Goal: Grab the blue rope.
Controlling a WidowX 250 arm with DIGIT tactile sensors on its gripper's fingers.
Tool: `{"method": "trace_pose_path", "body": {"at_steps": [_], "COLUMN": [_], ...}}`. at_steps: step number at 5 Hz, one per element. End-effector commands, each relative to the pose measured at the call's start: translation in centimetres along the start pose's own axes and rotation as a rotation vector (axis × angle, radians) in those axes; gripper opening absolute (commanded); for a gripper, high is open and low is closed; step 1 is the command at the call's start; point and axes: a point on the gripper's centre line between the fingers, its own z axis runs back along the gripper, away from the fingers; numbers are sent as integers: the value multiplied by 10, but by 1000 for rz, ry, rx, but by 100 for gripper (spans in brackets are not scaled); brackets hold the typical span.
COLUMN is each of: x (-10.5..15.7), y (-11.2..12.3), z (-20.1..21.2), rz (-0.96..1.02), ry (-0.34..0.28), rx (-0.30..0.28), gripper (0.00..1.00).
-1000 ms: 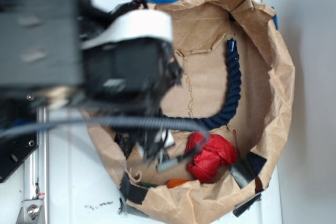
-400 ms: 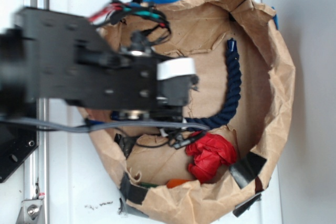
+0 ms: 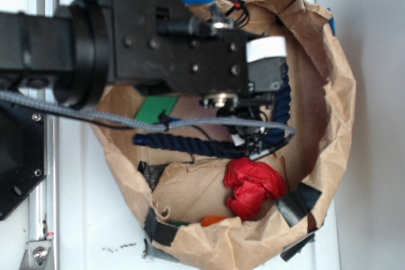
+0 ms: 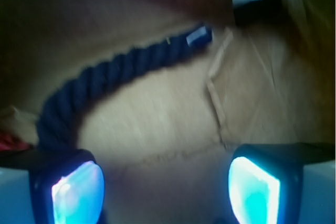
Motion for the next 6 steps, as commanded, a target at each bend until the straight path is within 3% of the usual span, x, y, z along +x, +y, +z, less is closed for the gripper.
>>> {"method": "trace_pose_path", "body": {"at_steps": [1, 2, 4, 6], "x": [16, 19, 42, 38], "y": [-19, -33, -41, -51], "z": [18, 12, -15, -46], "rz": [-45, -71, -68, -100], "ry": [-183, -212, -205, -161], "rx": [-92, -140, -195, -235], "gripper": [100, 100, 100, 100]}}
